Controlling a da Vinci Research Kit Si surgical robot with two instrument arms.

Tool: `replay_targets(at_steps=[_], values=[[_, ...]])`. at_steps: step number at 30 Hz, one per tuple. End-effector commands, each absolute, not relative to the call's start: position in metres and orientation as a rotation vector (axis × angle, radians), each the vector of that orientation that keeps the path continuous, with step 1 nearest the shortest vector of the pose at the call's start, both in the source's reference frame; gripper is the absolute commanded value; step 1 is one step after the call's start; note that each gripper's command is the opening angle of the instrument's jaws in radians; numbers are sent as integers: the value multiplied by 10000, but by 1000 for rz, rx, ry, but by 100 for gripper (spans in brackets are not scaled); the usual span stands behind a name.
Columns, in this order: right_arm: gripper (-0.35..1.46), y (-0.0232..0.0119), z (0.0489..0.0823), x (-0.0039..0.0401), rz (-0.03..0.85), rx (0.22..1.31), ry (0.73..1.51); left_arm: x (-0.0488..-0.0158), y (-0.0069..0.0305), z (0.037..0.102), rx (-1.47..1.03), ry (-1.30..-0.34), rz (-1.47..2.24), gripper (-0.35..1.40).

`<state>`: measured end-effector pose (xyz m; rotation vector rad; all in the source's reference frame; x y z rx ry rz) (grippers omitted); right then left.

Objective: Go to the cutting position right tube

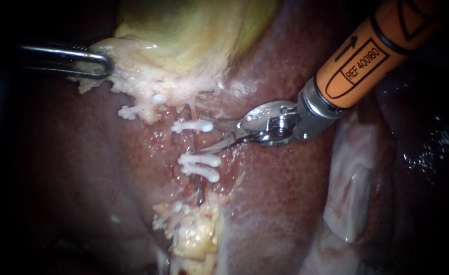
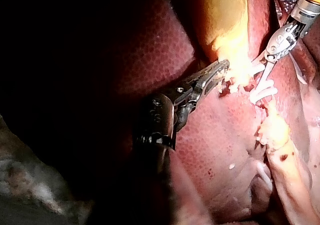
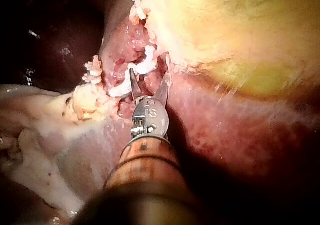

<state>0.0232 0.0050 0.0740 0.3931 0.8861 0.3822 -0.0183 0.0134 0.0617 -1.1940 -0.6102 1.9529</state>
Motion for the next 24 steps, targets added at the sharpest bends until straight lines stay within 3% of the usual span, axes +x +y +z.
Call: replay_targets(at_steps=[1,9,17,24], values=[[115,50,739,232,380,397,888,-183,134,616,-1194,-610,1953,-35],[120,47,737,228,356,452,930,-183,134,616,-1194,-610,1953,-35],[128,41,732,228,293,605,1051,-183,134,616,-1194,-610,1953,-35],[128,33,728,227,249,737,1076,-182,134,615,-1194,-610,1953,-35]])
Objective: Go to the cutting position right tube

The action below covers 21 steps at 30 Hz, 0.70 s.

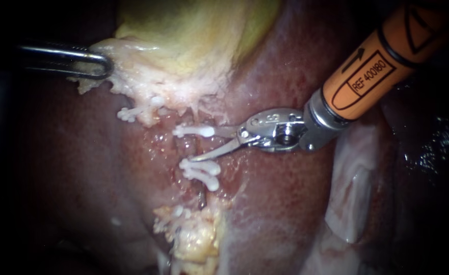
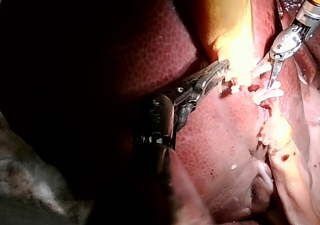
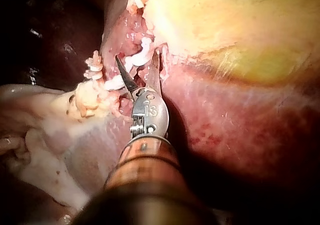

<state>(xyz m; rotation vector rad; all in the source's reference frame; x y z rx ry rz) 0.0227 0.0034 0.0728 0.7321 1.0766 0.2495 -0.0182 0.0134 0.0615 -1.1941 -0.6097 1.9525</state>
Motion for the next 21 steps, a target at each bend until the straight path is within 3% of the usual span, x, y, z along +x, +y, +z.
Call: replay_targets(at_steps=[1,12,21], values=[[128,31,728,226,241,747,1077,-182,134,615,-1194,-610,1953,-35],[128,18,734,228,149,805,1099,-183,133,615,-1194,-609,1953,-35],[128,18,733,242,170,837,1205,-183,133,615,-1194,-609,1952,-35]])
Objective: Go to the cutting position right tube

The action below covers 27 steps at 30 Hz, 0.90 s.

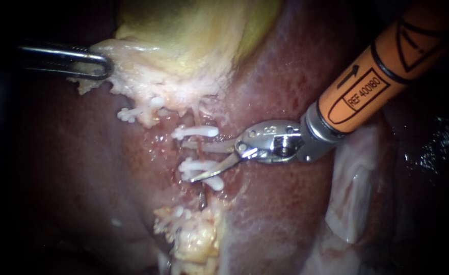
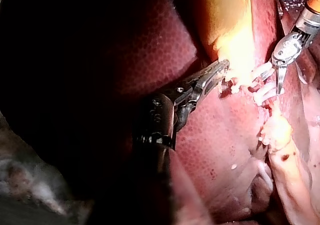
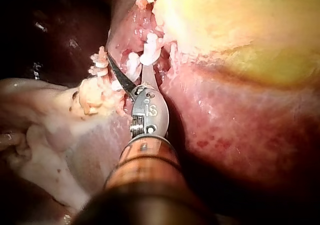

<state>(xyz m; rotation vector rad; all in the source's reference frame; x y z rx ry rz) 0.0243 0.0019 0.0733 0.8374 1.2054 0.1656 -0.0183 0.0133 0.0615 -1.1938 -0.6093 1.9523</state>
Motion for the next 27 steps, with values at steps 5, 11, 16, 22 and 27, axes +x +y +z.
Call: replay_targets(at_steps=[5,11,16,22,27], values=[[126,13,727,252,167,868,1241,-183,133,615,-1194,-609,1952,-35],[126,7,722,266,187,898,1267,-183,133,615,-1194,-609,1952,-35],[126,7,721,275,219,915,1292,-184,133,614,-1193,-609,1952,-35],[126,8,722,281,243,923,1302,-184,133,614,-1193,-609,1952,-35],[126,9,722,288,261,927,1309,-184,133,614,-1193,-608,1952,-35]])
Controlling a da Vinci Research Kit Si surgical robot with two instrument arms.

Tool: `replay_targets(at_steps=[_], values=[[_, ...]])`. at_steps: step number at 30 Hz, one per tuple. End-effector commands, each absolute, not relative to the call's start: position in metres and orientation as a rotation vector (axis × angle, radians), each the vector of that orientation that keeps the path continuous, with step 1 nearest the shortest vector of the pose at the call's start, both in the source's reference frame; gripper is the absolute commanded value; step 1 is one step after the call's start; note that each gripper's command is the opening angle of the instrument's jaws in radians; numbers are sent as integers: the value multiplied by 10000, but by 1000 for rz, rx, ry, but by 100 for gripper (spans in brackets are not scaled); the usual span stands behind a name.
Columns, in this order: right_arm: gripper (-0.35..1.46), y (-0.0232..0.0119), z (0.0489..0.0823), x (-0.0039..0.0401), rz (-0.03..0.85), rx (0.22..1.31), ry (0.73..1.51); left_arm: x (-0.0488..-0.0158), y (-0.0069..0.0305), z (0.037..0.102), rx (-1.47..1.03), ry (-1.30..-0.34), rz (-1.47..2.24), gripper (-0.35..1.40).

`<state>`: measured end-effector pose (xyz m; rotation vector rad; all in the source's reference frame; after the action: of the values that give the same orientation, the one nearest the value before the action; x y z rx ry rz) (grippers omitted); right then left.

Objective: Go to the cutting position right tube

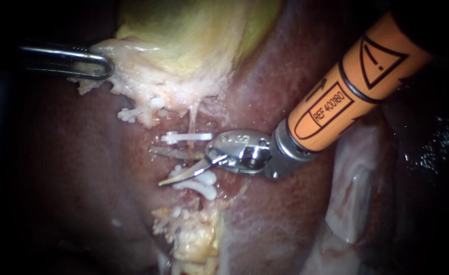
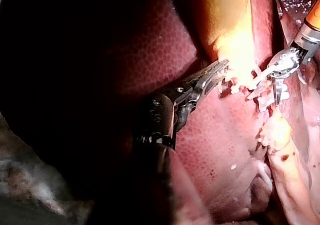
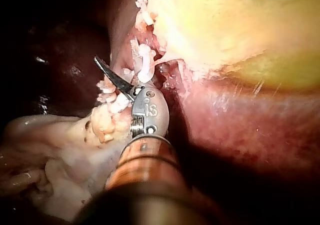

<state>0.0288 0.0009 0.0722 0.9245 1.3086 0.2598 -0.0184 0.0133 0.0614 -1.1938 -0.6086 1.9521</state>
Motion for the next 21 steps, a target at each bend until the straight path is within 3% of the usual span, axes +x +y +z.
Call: replay_targets(at_steps=[1,10,21], values=[[126,9,722,289,268,928,1307,-184,133,614,-1193,-608,1952,-35],[126,8,711,290,312,959,1288,-184,133,614,-1193,-609,1952,-35],[125,7,670,283,321,992,1288,-184,133,614,-1193,-609,1952,-35]])
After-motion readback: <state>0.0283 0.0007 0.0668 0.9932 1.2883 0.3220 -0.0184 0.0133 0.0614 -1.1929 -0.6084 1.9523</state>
